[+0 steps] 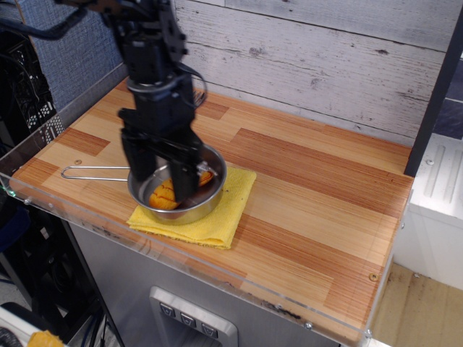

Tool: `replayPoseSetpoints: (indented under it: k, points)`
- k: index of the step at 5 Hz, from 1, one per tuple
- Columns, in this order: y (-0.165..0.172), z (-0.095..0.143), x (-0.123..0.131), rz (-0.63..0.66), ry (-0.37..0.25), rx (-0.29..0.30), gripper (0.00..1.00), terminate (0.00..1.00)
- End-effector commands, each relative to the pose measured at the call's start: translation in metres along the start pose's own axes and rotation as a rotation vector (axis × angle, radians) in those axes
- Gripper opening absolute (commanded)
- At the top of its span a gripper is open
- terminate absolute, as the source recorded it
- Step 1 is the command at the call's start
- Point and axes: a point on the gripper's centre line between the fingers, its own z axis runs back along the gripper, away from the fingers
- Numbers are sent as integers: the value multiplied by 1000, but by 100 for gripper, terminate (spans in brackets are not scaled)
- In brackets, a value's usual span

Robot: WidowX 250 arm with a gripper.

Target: Move the croissant to the other side of the red fork.

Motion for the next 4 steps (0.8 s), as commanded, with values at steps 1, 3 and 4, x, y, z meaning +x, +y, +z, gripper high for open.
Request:
replayPoseSetpoints:
  k: [1, 3, 4]
  points:
    - [11, 9, 19, 15, -44, 51, 100, 0]
    - [-7, -3, 20, -20, -31, 39, 100, 0]
    - [-13, -8, 21, -36, -17, 45, 100, 0]
